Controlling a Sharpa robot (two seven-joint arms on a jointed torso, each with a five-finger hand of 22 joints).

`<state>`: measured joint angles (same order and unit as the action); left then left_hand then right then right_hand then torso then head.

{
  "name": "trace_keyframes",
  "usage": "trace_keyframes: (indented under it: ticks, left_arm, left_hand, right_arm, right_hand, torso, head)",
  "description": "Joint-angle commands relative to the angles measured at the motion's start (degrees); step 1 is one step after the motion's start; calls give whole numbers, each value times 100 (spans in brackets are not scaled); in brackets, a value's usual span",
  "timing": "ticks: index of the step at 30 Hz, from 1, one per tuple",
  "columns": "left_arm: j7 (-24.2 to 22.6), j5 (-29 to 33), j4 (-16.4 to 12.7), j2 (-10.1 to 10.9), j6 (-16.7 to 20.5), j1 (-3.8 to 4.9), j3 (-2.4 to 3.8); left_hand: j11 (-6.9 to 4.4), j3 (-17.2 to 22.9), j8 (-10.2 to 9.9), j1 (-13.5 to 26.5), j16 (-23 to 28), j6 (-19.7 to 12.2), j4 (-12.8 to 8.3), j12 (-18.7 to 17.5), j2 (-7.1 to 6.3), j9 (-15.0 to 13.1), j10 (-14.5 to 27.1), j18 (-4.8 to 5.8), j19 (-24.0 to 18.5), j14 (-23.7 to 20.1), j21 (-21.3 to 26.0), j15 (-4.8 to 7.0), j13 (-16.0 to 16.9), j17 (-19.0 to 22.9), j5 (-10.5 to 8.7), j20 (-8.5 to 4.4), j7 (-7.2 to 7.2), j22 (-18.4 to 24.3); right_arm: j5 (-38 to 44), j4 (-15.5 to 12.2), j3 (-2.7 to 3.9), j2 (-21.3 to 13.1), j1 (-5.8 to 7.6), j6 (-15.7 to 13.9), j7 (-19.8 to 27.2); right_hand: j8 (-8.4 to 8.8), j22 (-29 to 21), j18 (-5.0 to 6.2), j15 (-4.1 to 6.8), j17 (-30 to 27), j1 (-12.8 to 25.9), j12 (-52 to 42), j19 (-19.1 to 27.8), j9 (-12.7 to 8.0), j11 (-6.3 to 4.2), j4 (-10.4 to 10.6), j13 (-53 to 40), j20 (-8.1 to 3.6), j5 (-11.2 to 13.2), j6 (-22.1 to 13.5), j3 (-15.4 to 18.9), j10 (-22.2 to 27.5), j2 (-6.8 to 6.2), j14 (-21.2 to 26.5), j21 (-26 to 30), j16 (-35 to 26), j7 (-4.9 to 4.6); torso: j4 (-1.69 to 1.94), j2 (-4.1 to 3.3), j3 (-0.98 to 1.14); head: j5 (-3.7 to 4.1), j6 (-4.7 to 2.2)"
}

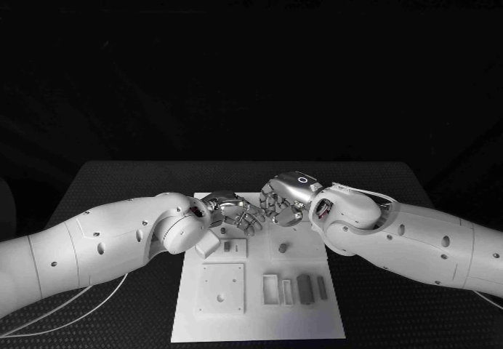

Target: Assemble the parts on the task board

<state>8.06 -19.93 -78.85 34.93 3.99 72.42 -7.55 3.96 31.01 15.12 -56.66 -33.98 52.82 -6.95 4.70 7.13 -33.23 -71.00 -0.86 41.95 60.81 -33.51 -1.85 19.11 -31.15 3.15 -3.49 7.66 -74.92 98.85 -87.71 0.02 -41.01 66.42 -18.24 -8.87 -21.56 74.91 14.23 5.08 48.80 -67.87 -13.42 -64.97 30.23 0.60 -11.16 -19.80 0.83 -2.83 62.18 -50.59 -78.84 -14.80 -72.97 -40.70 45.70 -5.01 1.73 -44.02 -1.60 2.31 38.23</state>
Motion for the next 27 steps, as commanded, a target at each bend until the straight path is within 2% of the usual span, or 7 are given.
trace_keyframes:
  ticks: [1, 6, 11, 13, 16, 25, 27]
  left_arm:
    - [-78, 31, -14, -12, 43, 6, 5]
    - [-51, 5, -7, -6, 72, 6, 5]
    - [-47, -2, -8, -1, 136, 6, 4]
    - [-40, -8, -8, 1, 188, 6, 4]
    - [-38, -19, -5, 9, 234, 6, 4]
    - [-57, -61, -20, 30, 239, 6, 4]
    - [-85, -63, -29, 40, 244, 6, 4]
  left_hand:
    - [-3, 31, 40, -19, 20, 46, -6, 21, 61, -15, -54, -21, -46, -7, -22, -43, 9, -8, -33, 8, 2, -136]
    - [-6, 102, 63, -59, 23, 71, -20, 42, 50, -37, -89, -27, -45, -1, -29, -38, 22, -19, -32, 4, 4, -135]
    - [3, 311, 106, -94, 38, 80, 12, 70, -3, -109, -122, -21, -35, 12, -63, -39, 47, -61, -33, 6, 18, -134]
    - [5, 348, 119, -94, 40, 84, 17, 78, -9, -129, -132, -21, -34, 17, -71, -37, 55, -72, -33, 5, 15, -134]
    - [3, 389, 139, -88, 42, 92, 26, 90, -21, -160, -145, -20, -31, 24, -83, -35, 66, -88, -33, 4, 9, -134]
    - [1, 449, 173, -83, 45, 102, 34, 106, -23, -215, -155, -19, -33, 36, -99, -31, 84, -116, -33, 0, -1, -133]
    - [-1, 463, 183, -81, 43, 106, 35, 113, -23, -230, -161, -19, -31, 42, -105, -29, 89, -124, -33, -1, -3, -133]
  right_arm:
    - [-63, -2, 2, -5, 0, -17, 69]
    - [-105, -5, 1, -18, 0, -32, 91]
    - [-334, 14, 1, -33, 1, -68, 203]
    - [-373, 15, 1, -35, 1, -60, 226]
    - [-405, 15, 1, -47, 1, -66, 257]
    - [-675, 48, 1, -126, 2, -283, 350]
    - [-926, 73, 1, -159, 2, -326, 421]
  right_hand:
    - [-11, 39, 77, 9, 8, 27, -14, -37, 8, 3, 9, -7, 2, 3, 38, -42, -35, 19, -45, -33, 9, 17]
    - [4, 38, 77, 4, 8, 28, 3, -31, 7, 12, 15, -9, 3, 4, 12, -55, -7, 12, -36, -27, -1, 7]
    - [72, 34, 77, -31, 11, 25, 75, 4, 4, 57, 56, -19, 19, 5, -110, -95, 118, -63, 8, 2, -39, -43]
    - [164, 27, 77, -84, -1, 41, 166, 59, -20, 118, 89, -4, 46, 2, -277, -103, 273, -131, 61, 42, -89, -112]
    - [391, 39, 77, -178, 6, 16, 345, 113, -105, 233, 4, 57, 63, 6, -692, -29, 573, -196, 94, 63, -113, -291]
    - [525, 70, 77, -306, 50, 111, 592, 184, -162, 375, -117, 151, 108, 6, -987, 250, 938, -223, 141, 83, -127, -430]
    - [553, 72, 77, -344, 58, 166, 666, 206, -177, 415, -146, 190, 119, 8, -1052, 335, 1053, -228, 160, 95, -134, -429]
  torso:
    - [0, 1, 0]
    - [-3, 3, 0]
    - [-3, 0, -1]
    - [-3, 1, -1]
    - [1, 1, -1]
    - [-1, 0, -3]
    - [0, 1, -4]
  head:
    - [-4, 4]
    - [-10, -3]
    - [-20, -4]
    - [-22, -1]
    - [-24, -6]
    - [-32, -9]
    - [-29, -11]
